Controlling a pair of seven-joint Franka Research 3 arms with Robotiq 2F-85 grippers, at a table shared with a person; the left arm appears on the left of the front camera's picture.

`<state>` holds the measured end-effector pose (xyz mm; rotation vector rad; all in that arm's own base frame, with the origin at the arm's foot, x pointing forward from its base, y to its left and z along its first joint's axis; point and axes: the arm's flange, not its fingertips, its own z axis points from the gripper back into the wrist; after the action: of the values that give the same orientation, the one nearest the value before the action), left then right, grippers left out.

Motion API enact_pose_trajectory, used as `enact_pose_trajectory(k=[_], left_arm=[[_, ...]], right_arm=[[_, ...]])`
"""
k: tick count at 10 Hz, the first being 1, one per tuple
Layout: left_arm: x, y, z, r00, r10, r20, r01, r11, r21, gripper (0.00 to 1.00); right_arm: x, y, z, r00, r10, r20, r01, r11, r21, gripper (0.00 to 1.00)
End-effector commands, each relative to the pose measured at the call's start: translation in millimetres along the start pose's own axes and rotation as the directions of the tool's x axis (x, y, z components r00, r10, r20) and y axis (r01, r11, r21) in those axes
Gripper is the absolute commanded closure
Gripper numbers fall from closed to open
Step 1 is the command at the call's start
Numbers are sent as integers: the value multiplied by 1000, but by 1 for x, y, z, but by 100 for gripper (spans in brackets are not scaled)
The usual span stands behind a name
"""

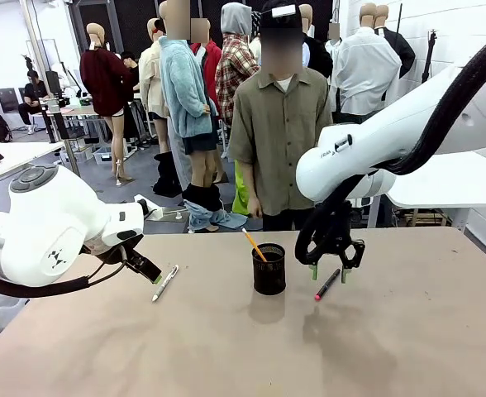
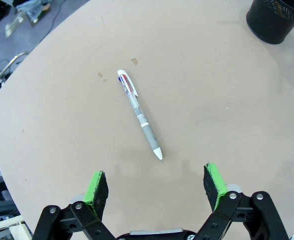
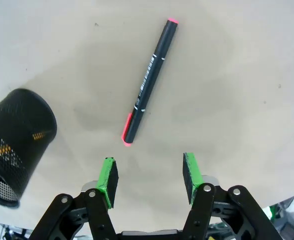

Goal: Place the pens into the pen holder.
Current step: Pick up a writing instrument from the table and place it into the Pen holder.

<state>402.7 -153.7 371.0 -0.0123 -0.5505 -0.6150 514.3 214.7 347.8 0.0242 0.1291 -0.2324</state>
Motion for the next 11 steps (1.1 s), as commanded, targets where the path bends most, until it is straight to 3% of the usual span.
enact_pose_trajectory(k=[1,11], left_arm=[[-1,2,1,1000,6,1,-6,1000,-1,0],[-1,2,1,1000,6,1,-6,1000,-1,0]], right_arm=[[17,12,-8,999,-45,1,45,999,4,34],[31,16,-40,982,-187,38,189,980,-62,34]])
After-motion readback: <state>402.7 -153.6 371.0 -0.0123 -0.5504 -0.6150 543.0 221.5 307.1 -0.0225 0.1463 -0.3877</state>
